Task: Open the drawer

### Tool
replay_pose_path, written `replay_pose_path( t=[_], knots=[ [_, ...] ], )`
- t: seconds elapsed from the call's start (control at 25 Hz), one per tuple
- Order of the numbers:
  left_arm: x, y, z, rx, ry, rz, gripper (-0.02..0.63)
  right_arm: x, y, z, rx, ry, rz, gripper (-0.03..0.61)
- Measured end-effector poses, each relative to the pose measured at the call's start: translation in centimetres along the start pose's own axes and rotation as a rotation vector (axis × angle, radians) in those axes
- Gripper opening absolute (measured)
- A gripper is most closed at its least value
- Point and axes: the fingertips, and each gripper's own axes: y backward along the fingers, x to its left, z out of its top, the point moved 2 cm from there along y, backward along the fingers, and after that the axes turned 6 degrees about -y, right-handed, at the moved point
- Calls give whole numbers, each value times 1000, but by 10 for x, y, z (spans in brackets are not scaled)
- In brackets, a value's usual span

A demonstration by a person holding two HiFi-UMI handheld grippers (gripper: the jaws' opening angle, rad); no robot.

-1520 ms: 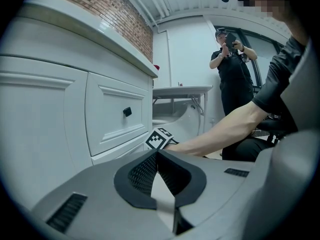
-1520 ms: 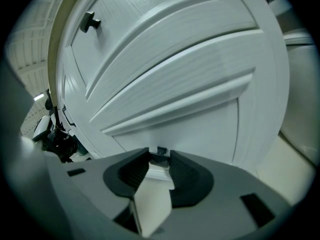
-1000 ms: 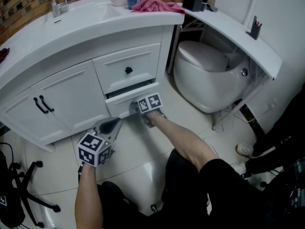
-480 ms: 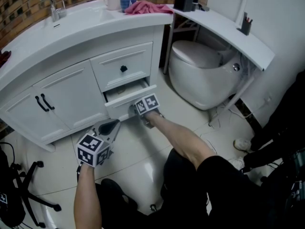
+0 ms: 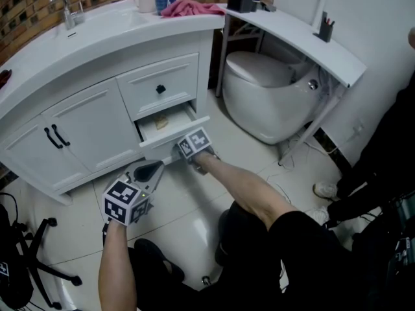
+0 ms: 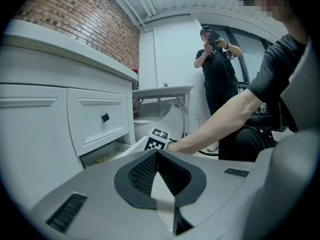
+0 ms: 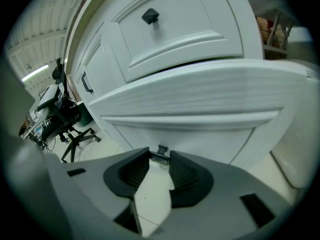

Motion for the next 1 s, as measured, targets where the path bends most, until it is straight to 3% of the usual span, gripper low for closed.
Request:
replay_pose_path(
  t=[0.44,0.72,0.8,0.92,1.0],
  knots=[
    [-22,9,7,-12,-19,-27,-8,13,20,-21,33,128,-72,135],
    [-41,14,16,-47,19,-78,-8,16,27,-30,54,171,-93,130],
    [-50,16,18,-81,100,-153,-8,16,28,-33,59,173,-89,130],
    [-67,22,25,-159,331,-328,-9,18,30,-37,61,168,-78,129],
    [-71,26,31,-197,428,-377,-9,19,32,-37,59,166,-78,129]
  ],
)
